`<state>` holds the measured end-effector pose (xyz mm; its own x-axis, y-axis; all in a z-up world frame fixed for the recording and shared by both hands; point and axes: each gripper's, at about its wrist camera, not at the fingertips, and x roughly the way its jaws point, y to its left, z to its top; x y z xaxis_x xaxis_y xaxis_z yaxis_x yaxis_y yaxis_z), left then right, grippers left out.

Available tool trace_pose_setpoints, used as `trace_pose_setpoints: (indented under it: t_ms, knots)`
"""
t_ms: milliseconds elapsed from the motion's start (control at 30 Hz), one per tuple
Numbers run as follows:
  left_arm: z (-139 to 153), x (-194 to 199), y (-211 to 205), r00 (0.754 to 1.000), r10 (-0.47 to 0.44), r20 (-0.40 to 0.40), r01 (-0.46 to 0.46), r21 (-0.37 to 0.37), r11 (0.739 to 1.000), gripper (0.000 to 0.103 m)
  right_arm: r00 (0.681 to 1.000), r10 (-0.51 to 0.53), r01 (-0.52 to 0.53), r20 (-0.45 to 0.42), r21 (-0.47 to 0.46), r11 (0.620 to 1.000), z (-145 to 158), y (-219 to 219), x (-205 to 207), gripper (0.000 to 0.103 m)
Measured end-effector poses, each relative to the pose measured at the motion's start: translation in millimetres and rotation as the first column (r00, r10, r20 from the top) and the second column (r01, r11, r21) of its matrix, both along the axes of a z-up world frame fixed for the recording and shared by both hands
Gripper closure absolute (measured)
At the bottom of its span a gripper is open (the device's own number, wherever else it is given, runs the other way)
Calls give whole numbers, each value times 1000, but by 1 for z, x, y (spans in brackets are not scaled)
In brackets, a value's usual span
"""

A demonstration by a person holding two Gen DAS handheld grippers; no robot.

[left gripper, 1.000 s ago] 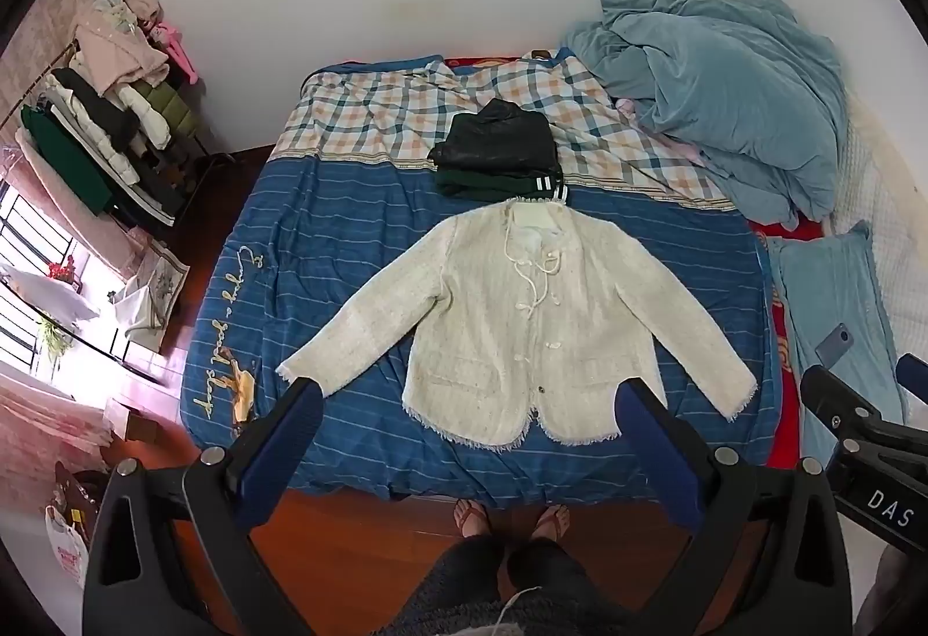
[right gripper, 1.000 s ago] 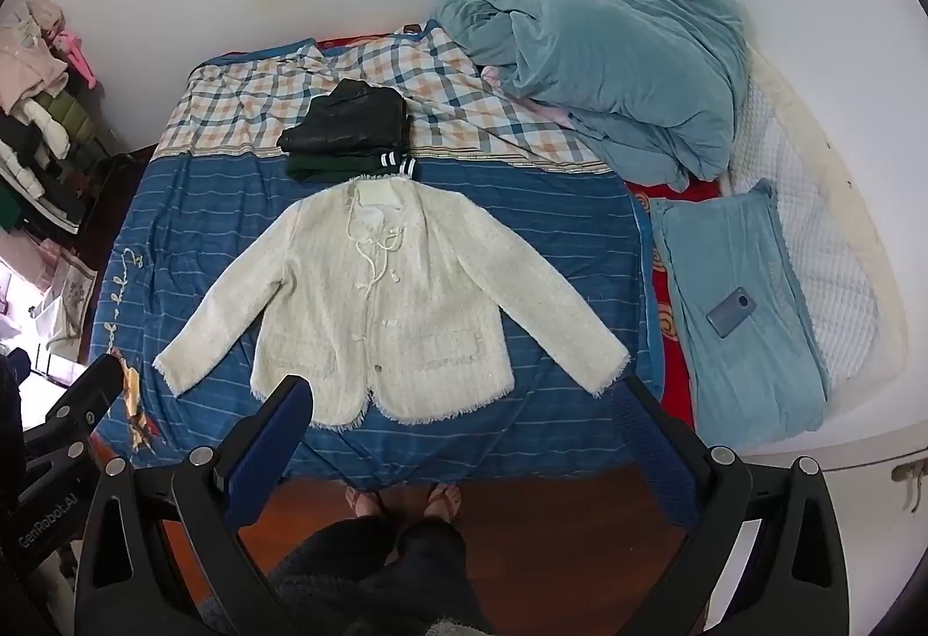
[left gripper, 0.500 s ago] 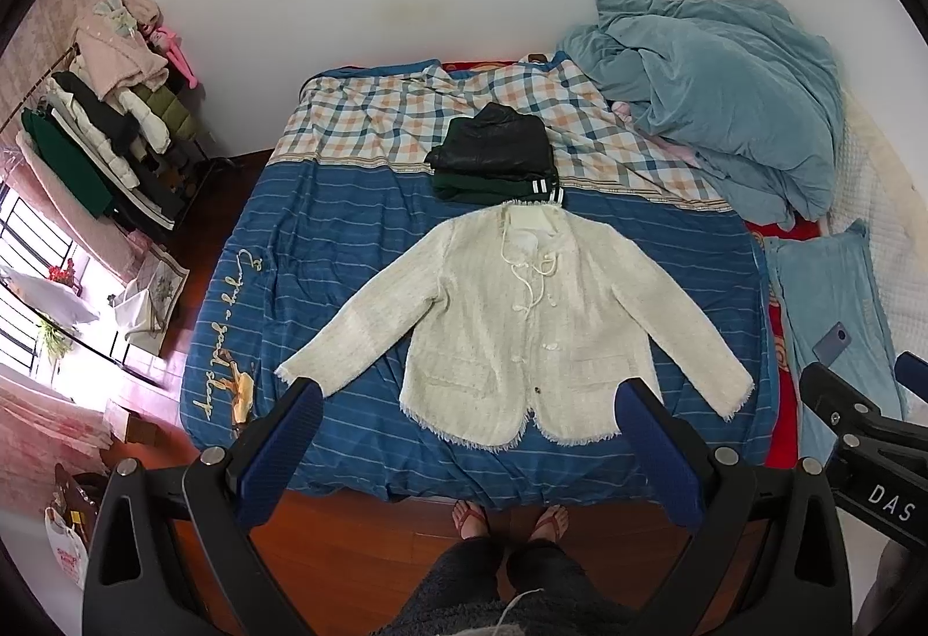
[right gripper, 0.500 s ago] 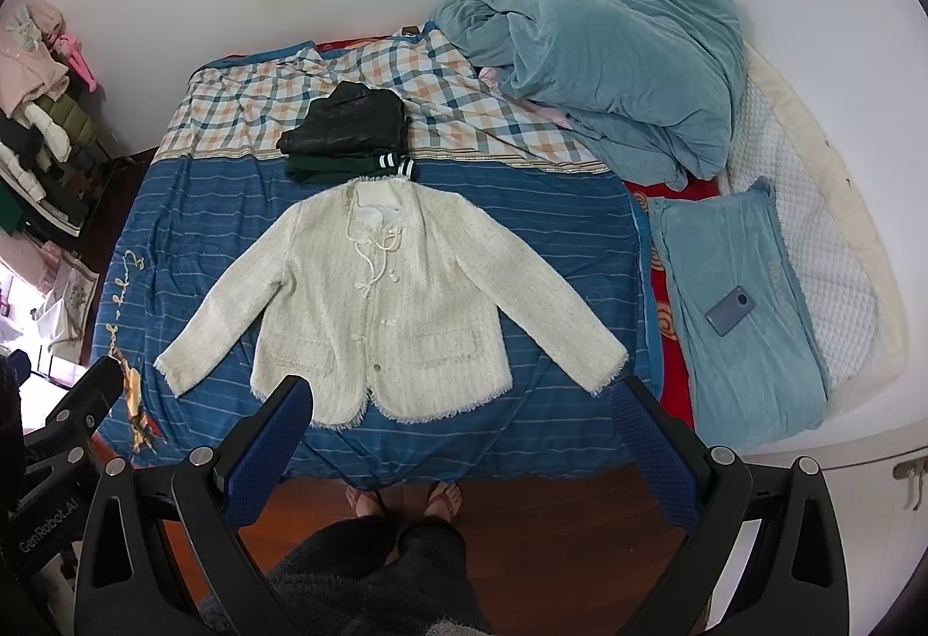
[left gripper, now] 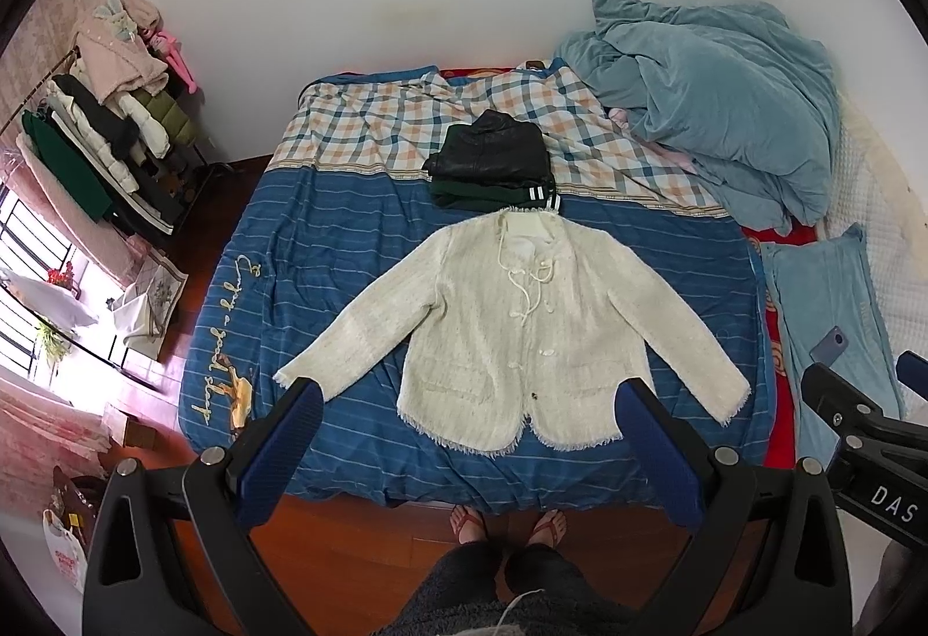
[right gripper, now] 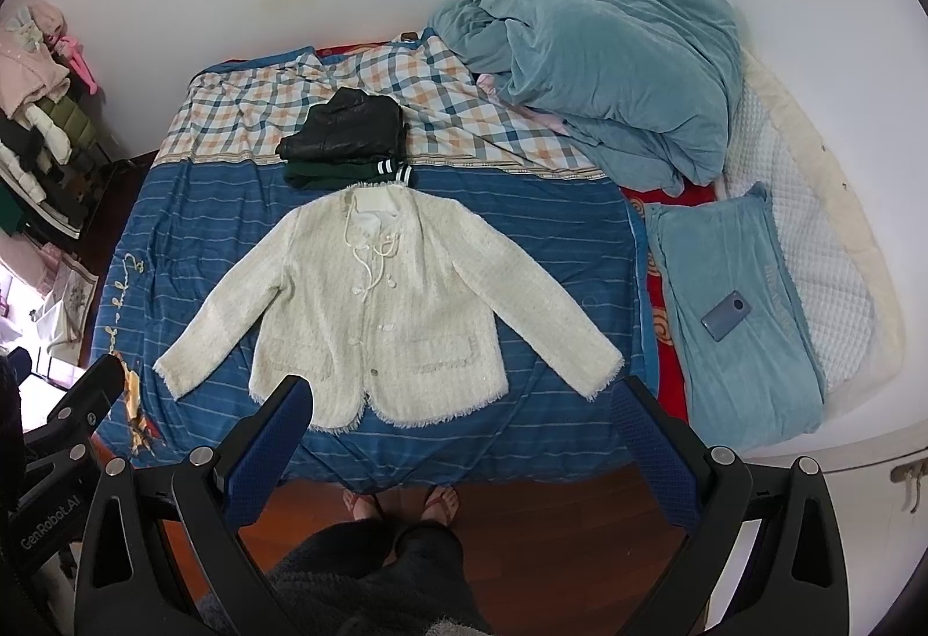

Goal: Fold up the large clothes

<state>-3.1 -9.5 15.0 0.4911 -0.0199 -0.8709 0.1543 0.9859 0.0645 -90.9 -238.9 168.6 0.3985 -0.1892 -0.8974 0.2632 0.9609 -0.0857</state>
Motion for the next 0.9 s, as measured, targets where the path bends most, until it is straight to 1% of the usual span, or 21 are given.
trace_pose_setpoints:
  t_ms: [400,433,900]
  knots:
    - [6,4,-3,1000,10,-1,-10,3,1000,0,1000,8,-8,1,4,1000,3,-1,4,0]
    - [-1,-2,4,1000,10,3,-10,-2,1000,0,1000,6,-6,1,4,1000,2,0,3,0]
    - [-2,0,7,1000,9,5,-9,-2,1000,0,1000,6,-6,4,0,1000,1,2,2,0]
